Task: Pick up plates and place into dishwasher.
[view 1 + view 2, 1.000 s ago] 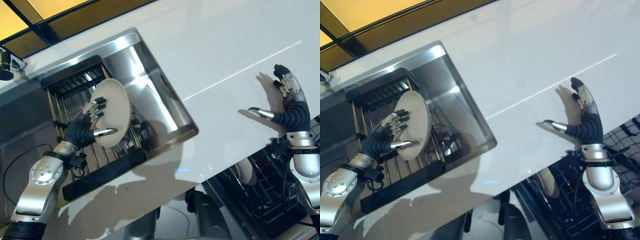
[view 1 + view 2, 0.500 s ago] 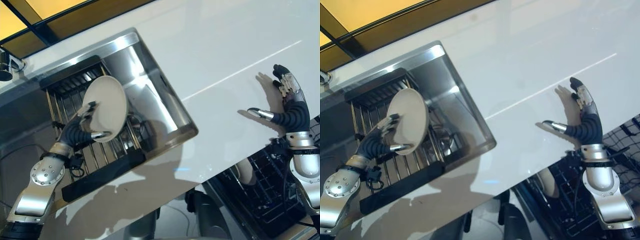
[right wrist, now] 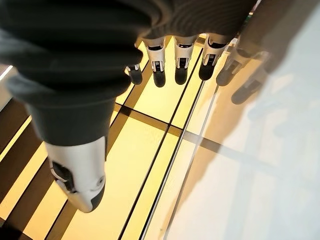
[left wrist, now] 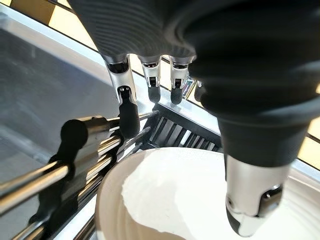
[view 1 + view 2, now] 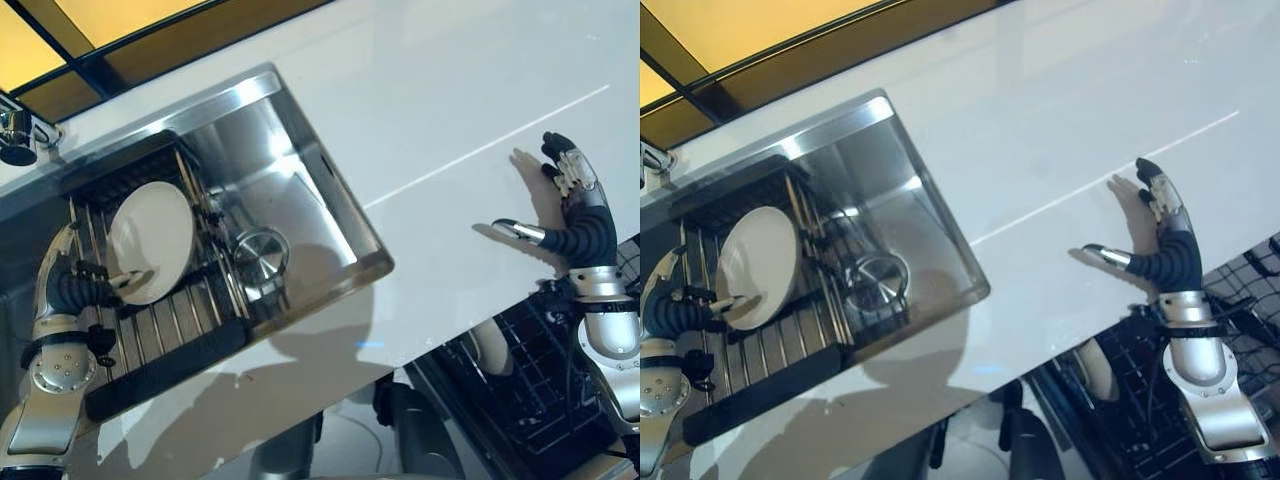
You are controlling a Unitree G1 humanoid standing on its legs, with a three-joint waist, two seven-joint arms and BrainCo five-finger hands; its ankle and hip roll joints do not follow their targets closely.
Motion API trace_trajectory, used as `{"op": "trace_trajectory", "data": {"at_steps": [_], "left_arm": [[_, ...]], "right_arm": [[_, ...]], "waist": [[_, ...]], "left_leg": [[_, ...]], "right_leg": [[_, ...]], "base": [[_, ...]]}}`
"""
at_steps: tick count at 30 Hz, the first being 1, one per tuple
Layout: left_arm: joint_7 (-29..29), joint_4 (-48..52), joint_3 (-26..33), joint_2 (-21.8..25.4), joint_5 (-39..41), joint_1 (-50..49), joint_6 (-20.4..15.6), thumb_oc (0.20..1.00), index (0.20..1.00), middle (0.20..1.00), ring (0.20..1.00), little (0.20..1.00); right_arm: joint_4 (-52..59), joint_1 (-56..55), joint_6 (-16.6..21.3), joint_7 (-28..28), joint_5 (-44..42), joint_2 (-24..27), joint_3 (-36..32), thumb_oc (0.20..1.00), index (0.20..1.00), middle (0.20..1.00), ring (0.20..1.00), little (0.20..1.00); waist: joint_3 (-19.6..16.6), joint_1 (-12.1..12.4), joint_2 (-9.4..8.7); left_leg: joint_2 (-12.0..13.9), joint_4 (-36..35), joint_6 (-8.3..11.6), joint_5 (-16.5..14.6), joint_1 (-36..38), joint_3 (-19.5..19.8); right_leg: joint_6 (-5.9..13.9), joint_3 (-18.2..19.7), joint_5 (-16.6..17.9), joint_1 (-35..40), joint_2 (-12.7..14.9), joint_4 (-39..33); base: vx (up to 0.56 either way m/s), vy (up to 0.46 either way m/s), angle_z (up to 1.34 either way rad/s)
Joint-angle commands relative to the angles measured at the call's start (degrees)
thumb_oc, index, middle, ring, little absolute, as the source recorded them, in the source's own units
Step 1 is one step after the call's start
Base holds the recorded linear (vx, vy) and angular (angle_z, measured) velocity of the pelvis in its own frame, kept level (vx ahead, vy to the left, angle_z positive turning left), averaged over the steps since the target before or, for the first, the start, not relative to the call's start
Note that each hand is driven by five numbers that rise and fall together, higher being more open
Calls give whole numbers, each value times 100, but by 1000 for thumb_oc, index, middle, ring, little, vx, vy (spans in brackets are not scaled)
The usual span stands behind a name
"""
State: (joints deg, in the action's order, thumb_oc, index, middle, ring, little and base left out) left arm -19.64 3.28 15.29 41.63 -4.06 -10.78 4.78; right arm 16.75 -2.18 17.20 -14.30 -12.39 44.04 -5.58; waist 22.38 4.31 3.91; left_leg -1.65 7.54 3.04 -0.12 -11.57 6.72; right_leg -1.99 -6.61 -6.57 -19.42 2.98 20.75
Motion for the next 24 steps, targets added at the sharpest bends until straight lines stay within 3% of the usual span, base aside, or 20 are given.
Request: {"op": "trace_trajectory", "data": {"at_steps": [1,7,12,16,19,21,24], "left_arm": [[-265,14,512,421,-608,-471,115,1000,1000,1000,1000,1000],[-591,-8,589,584,-751,-472,113,1000,1000,1000,1000,1000],[-393,207,641,482,-598,-520,-130,1000,1000,1000,1000,1000],[386,507,618,388,200,-485,-384,1000,1000,1000,1000,1000],[1997,999,477,57,2332,-378,-610,1000,1000,1000,1000,1000],[2303,1177,234,-180,2751,-285,-860,1000,1000,1000,1000,1000],[2409,1295,-53,-194,3070,-80,-880,1000,1000,1000,1000,1000]], "right_arm": [[-475,-328,-203,34,158,16,514,1000,1000,1000,1000,1000],[-450,-303,-240,65,138,67,544,1000,1000,1000,1000,1000],[-422,-363,-262,68,211,-1,506,1000,1000,1000,1000,1000],[-348,-381,-350,66,245,-31,480,1000,1000,1000,1000,1000],[-224,-446,-455,115,325,-78,395,1000,1000,1000,1000,1000],[-260,-456,-423,94,539,-178,456,1000,1000,1000,1000,1000],[-267,-356,-479,110,553,-129,545,1000,1000,1000,1000,1000]], "waist": [[-137,194,-164],[-167,147,-148],[-213,157,-128],[-235,168,-110],[-260,171,-80],[-290,168,-42],[-315,110,-4]], "left_leg": [[-412,248,-445,-236,-203,56],[-399,176,-425,-241,-142,21],[-407,164,-417,-244,-138,28],[-416,118,-409,-229,-112,61],[-431,43,-413,-203,-59,87],[-438,29,-413,-210,-23,85],[-449,22,-417,-217,12,89]], "right_leg": [[515,-212,225,833,41,-1283],[525,-186,211,840,40,-1301],[528,-199,194,843,51,-1303],[543,-200,193,862,47,-1320],[563,-223,195,890,55,-1343],[586,-239,208,925,67,-1365],[599,-202,217,949,71,-1378]], "base": [[0,0,0],[-1,3,-1],[-4,6,-4],[0,0,0],[-8,3,2],[-5,17,4],[5,24,0]]}}
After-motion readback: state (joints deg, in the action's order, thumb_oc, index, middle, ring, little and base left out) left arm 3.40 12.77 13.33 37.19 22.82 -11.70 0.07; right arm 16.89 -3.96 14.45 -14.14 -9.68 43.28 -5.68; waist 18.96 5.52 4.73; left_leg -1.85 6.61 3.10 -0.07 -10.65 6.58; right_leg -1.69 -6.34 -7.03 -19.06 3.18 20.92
